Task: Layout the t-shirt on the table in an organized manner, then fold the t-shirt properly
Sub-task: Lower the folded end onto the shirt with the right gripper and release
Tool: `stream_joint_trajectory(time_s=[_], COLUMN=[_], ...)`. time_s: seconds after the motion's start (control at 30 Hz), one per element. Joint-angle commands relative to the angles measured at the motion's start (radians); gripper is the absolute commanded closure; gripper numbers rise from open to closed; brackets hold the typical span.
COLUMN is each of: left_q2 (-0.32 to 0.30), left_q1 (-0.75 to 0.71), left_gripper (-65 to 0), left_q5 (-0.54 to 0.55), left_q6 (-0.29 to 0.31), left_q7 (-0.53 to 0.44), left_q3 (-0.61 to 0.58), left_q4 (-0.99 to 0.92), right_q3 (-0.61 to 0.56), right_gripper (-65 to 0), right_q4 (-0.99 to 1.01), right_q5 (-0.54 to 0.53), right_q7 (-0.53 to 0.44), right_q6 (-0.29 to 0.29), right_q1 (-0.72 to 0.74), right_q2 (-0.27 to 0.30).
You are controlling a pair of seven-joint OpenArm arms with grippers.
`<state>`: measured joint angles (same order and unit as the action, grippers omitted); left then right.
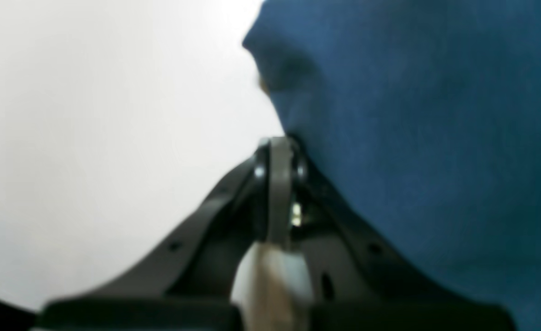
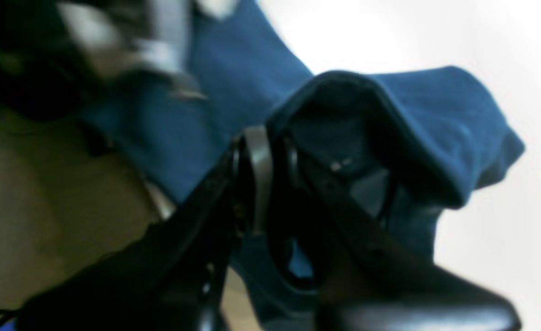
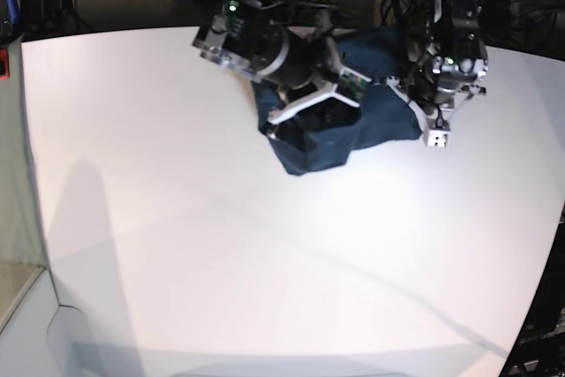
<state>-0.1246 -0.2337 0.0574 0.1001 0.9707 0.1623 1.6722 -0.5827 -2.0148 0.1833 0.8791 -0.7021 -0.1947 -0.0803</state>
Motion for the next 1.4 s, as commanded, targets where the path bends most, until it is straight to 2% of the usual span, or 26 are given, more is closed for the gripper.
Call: stream_joint_trajectory(time_s=[0.0,0.1,0.27,0.47,0.77,1.07,1.13,1.2,1.37], left_q2=[0.006,-0.007,-0.031,-0.068,-0.076,-0.08,-0.08,-0.08,-0.08], left_q1=[-0.006,-0.005,0.013,0.023,0.017,-0.01,-0.01,-0.01,-0.029], left_gripper=[0.0,0.0,0.0,0.0,0.0,0.0,0.0,0.0,0.0], left_q5=[0.043,0.057,0.111,0.157,0.157,0.147,0.154,0.155,0.155], left_q6=[0.007,0.007,0.007,0.007,0.007,0.007,0.007,0.007,0.007], left_q7=[0.031,0.024,0.024,0.024,0.023,0.031,0.031,0.032,0.034], left_q3=[-0.005,-0.008,-0.008,-0.002,0.0,0.016,0.038,0.055,0.099], left_q4=[-0.019,-0.014,0.006,0.006,0.038,0.113,0.113,0.116,0.116], right_q3=[-0.026,-0.076,-0.079,-0.079,-0.164,-0.167,-0.167,-0.168,-0.168], right_gripper=[0.0,0.0,0.0,0.0,0.0,0.0,-3.8,-11.7,-35.7], right_q4=[-0.016,-0.016,-0.007,0.048,0.191,0.219,0.217,0.214,0.113], right_q5=[-0.015,-0.015,-0.015,-0.018,-0.018,-0.018,-0.017,-0.017,-0.018], right_q7=[-0.025,-0.025,-0.025,-0.027,-0.034,-0.024,-0.021,0.005,0.039], right_q6=[0.004,0.004,0.004,0.004,0.004,0.004,0.004,0.004,0.004], right_q1=[0.011,0.016,0.056,0.103,0.149,0.192,0.189,0.185,0.153], right_q2=[-0.013,-0.028,-0.068,-0.069,-0.077,-0.077,-0.077,-0.077,-0.077])
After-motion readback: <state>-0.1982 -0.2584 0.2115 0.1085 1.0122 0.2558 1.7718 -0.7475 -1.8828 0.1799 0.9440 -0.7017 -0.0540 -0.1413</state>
